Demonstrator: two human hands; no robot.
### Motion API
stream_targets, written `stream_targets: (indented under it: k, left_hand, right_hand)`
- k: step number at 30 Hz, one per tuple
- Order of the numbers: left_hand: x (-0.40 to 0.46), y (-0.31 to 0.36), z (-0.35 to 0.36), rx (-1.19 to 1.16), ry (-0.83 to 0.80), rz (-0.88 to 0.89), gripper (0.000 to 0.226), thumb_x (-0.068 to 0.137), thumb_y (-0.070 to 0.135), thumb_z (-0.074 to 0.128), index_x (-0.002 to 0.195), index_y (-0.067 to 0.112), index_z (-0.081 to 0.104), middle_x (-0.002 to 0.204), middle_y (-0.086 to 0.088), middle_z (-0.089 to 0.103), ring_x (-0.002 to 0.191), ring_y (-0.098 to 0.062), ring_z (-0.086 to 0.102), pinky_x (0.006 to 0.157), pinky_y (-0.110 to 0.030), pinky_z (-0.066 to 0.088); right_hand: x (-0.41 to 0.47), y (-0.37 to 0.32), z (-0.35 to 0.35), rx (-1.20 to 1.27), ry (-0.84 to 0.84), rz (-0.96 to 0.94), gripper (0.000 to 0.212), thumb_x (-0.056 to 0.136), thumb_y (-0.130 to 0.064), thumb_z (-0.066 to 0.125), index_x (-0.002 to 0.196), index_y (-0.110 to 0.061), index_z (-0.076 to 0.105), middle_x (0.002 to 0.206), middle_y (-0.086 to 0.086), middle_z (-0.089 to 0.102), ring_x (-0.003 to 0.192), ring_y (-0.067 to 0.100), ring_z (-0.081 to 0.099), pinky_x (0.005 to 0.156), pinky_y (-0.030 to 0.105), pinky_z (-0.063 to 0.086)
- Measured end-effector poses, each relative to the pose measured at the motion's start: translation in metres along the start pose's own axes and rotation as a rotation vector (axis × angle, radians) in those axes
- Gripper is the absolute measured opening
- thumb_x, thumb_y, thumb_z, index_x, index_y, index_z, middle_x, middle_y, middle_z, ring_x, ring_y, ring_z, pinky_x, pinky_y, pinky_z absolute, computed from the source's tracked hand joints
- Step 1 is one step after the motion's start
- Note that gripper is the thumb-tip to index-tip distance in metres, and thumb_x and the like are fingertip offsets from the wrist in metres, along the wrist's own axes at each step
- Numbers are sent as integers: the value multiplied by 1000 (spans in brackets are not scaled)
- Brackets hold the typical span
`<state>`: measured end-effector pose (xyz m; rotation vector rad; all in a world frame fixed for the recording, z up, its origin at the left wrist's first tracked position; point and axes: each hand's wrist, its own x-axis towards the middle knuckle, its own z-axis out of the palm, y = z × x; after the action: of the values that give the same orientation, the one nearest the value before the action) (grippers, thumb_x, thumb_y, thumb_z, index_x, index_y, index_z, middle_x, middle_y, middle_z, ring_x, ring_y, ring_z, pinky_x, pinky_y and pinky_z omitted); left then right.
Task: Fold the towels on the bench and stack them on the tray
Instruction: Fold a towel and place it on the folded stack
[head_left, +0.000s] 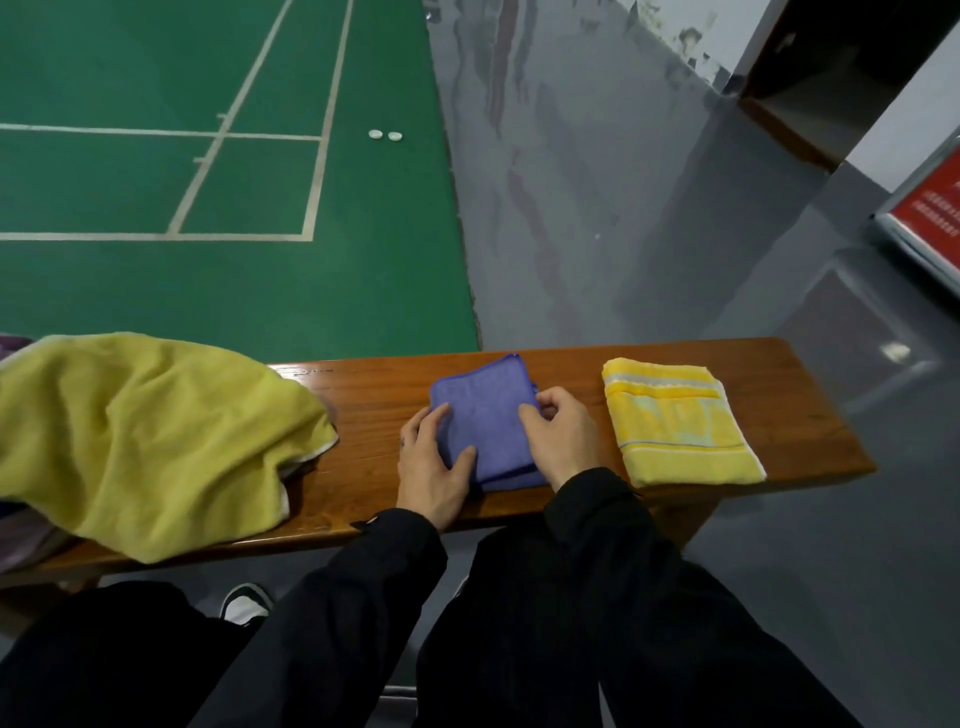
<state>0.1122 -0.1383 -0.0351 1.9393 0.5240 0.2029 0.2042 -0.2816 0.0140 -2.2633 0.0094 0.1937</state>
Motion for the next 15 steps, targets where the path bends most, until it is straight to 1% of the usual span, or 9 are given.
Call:
stream_targets:
  k: [2, 4, 6, 8, 9, 11, 13, 15]
  left_hand:
    - [-1, 3, 0, 12, 6, -8, 72, 79, 43, 65, 144, 17, 49, 150, -7, 36, 140, -24, 39, 119, -45, 32]
    - [-2, 5, 1, 27, 8, -21, 74, 78, 49, 64, 144, 19, 49, 150, -5, 36, 140, -24, 39, 117, -49, 33]
    - [-2, 6, 2, 54, 4, -29, 73, 80, 51, 66, 144, 22, 48, 152, -4, 35, 140, -25, 38, 117, -50, 33]
    - [0, 5, 4, 121, 3, -18, 70, 85, 48, 72, 146, 24, 46, 154, -4, 34, 142, -26, 34, 117, -49, 30]
    - [0, 6, 5, 166, -1, -18, 70, 87, 47, 72, 147, 25, 45, 155, -3, 33, 143, -25, 33, 117, -47, 28]
    - [0, 10, 7, 233, -6, -32, 72, 87, 51, 71, 149, 28, 42, 156, -1, 33, 142, -25, 32, 115, -46, 26]
    - [1, 12, 10, 259, 0, -50, 78, 85, 56, 70, 151, 28, 38, 155, -2, 36, 141, -26, 35, 114, -48, 27]
    - [3, 15, 11, 285, -15, -66, 86, 84, 59, 70, 154, 28, 33, 155, -4, 38, 141, -27, 37, 114, -49, 29]
  right_hand:
    - [-5, -5, 0, 87, 49, -6, 6, 94, -32, 65, 93, -26, 63, 91, -9, 66, 86, 18, 63, 77, 37, 53]
    - [-9, -7, -2, 89, 85, 21, 7, 95, -32, 63, 92, -27, 60, 89, -11, 63, 83, 16, 61, 75, 34, 51]
    - [-11, -2, -1, 4, 135, 73, 7, 95, -33, 60, 94, -26, 58, 96, -4, 64, 88, 21, 60, 79, 37, 51]
    - [-12, 8, 0, -141, 188, 90, 9, 94, -33, 58, 98, -24, 56, 108, 4, 62, 97, 25, 58, 87, 40, 51]
    - [-11, 13, 2, -182, 217, 98, 11, 95, -31, 57, 102, -22, 56, 114, 6, 59, 101, 26, 56, 88, 40, 49]
    - [-12, 17, 0, -160, 258, 140, 19, 100, -27, 53, 116, -16, 56, 123, 9, 55, 101, 22, 53, 83, 35, 44]
    - [-13, 15, -2, -134, 261, 174, 24, 104, -26, 49, 125, -15, 51, 124, 9, 56, 95, 19, 51, 78, 32, 40]
    - [-15, 12, -3, -108, 236, 189, 25, 106, -27, 46, 128, -16, 49, 121, 10, 62, 98, 26, 59, 78, 33, 41]
